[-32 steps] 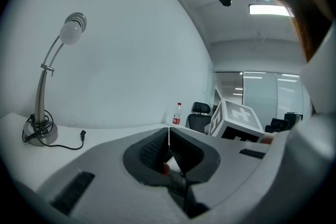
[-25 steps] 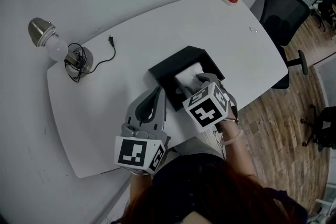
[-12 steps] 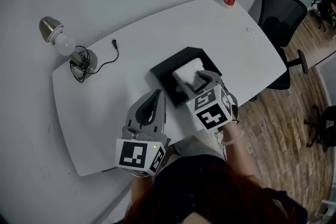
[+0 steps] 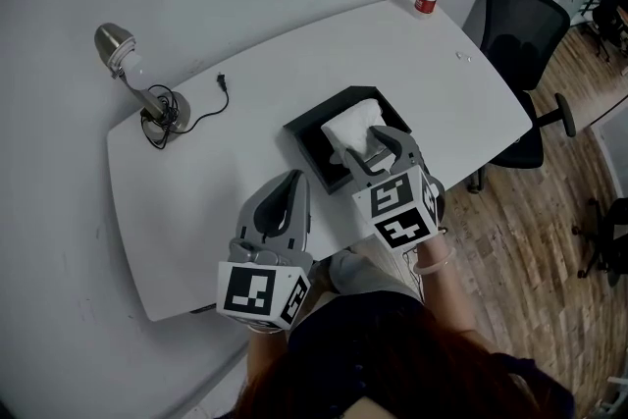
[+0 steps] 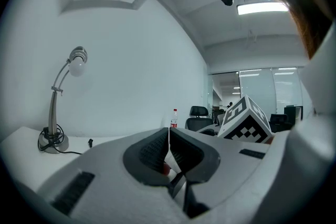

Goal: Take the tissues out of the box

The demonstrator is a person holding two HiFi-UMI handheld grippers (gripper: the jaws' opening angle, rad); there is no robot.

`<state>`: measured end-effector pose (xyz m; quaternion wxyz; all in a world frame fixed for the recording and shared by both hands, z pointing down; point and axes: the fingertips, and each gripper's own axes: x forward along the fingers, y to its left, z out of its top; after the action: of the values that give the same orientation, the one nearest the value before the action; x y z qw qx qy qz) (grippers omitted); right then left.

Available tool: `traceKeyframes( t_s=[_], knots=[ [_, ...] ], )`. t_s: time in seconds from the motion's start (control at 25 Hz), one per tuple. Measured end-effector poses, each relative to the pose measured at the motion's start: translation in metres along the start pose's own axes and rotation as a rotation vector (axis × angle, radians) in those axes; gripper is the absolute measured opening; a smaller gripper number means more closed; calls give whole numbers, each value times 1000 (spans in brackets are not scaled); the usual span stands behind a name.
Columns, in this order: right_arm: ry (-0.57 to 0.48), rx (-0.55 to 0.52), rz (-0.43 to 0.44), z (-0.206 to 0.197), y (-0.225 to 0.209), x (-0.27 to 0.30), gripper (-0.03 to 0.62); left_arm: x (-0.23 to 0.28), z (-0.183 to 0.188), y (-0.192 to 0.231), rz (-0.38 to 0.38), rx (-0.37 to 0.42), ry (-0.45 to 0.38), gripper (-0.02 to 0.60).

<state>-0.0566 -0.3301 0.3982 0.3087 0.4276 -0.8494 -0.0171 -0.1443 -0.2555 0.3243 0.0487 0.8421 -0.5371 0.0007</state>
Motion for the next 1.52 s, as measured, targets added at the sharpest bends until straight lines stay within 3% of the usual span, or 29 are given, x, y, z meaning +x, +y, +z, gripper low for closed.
traceKeyframes(
  t_s=[0.64, 1.52],
  knots=[
    [-152, -64, -60, 16, 25, -61, 218, -56, 5, -26, 26, 12, -29, 26],
    [-271, -89, -85, 7, 70, -158, 215, -133, 8, -89, 10, 45, -73, 26]
  ],
)
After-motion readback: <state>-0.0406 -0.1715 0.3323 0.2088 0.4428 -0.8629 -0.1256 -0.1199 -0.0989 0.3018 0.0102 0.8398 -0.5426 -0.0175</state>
